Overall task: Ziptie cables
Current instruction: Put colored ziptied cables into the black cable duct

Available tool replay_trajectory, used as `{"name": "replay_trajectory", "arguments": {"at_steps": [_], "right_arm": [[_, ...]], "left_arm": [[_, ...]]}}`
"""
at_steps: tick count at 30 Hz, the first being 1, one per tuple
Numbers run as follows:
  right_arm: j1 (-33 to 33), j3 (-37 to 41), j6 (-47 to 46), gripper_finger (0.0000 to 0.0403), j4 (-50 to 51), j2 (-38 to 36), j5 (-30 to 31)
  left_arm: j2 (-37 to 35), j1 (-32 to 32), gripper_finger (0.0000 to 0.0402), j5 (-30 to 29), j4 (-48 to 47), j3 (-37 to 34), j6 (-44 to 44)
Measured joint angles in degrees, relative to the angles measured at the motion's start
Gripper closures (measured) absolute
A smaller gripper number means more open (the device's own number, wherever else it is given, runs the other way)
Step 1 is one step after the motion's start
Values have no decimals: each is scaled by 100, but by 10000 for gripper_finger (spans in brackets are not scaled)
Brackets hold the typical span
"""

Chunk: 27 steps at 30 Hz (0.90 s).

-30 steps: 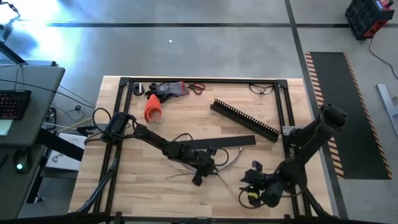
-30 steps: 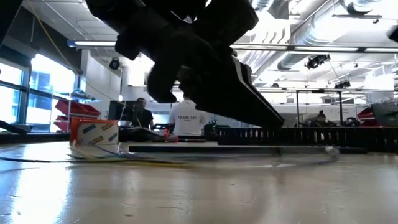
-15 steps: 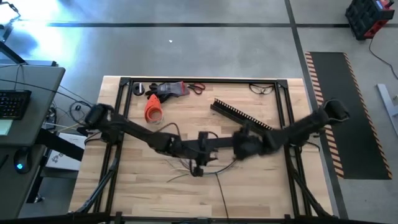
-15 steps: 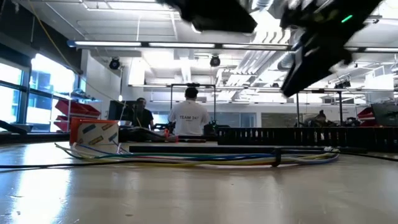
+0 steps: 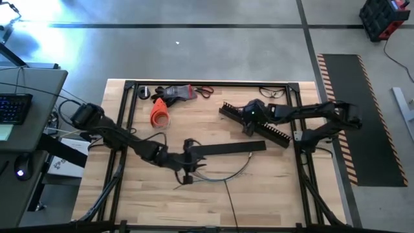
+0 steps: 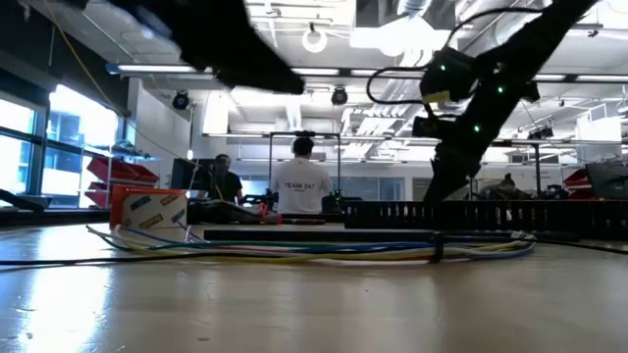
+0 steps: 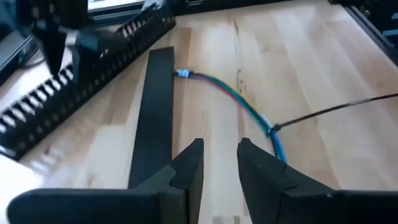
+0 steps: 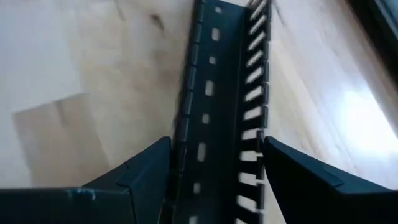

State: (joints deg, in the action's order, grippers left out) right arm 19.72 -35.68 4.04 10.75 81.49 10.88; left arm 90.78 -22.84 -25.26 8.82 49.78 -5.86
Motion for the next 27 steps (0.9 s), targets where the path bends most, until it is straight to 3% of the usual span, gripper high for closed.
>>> {"name": "replay_trajectory", "arguments": {"at_steps": [2, 5, 15, 27], "right_arm": [[182, 181, 148, 168, -371, 13, -645], [250, 346, 225, 193, -707, 21, -942], [-199, 435, 140, 390, -699, 88, -1480], [-931, 125, 79, 402, -1593, 154, -1105]], "left_arm": [[3, -78, 325, -106, 452, -378, -140], [24, -131, 325, -196, 1128, -807, -367], [24, -242, 326, -496, 1731, -1128, -496], [23, -275, 326, -717, 1855, -1123, -453]]}}
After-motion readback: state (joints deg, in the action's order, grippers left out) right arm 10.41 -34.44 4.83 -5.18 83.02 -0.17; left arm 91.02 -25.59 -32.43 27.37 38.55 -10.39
